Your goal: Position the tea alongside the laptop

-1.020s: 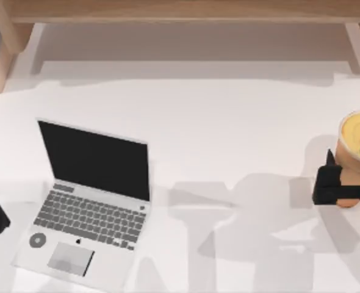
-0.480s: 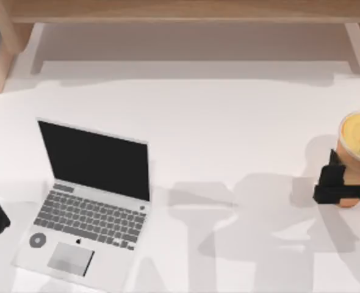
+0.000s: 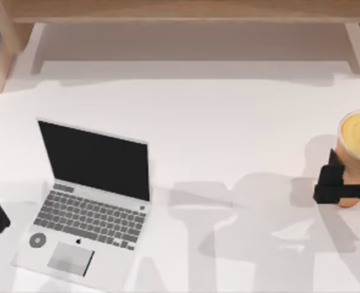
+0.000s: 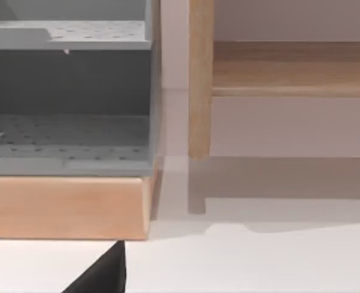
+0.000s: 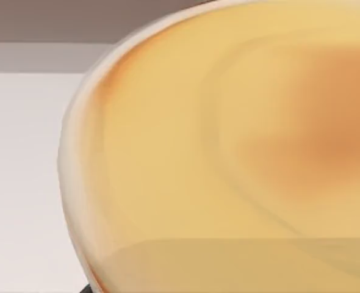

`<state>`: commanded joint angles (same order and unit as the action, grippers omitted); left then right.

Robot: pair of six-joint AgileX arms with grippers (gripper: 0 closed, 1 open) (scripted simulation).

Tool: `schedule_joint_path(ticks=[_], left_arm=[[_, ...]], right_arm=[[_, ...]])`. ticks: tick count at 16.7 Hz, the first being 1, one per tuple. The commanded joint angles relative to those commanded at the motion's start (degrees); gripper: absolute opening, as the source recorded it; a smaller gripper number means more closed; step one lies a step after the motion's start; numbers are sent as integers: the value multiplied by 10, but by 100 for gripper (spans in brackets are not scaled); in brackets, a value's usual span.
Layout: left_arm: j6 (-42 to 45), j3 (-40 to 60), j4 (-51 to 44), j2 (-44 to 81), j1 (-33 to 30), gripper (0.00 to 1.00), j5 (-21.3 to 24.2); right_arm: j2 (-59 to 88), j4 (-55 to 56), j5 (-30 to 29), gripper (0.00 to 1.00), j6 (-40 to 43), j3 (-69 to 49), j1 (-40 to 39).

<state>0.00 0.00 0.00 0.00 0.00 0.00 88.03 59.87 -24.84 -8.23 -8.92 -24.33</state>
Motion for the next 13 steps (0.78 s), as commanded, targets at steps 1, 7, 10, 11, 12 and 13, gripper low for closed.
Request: schedule_joint_path(ticks=[1, 7, 10, 11, 12, 13], left_arm=[[0, 0, 0, 0, 0, 100, 0], [0, 0, 0, 0, 0, 100, 0], [0, 0, 0, 0, 0, 100, 0], [0, 0, 0, 0, 0, 100, 0], [0, 0, 0, 0, 0, 100, 0], [0, 0, 0, 0, 0, 100, 0]], right_arm=[[0, 0, 0, 0, 0, 0, 0], [0, 0, 0, 0, 0, 0, 0], [-10, -10, 0, 0, -1, -1, 0], [-21, -24, 1, 0, -1, -3, 0], [-33, -40, 1, 0, -1, -5, 0], [-43, -52, 1, 0, -1, -6, 0]])
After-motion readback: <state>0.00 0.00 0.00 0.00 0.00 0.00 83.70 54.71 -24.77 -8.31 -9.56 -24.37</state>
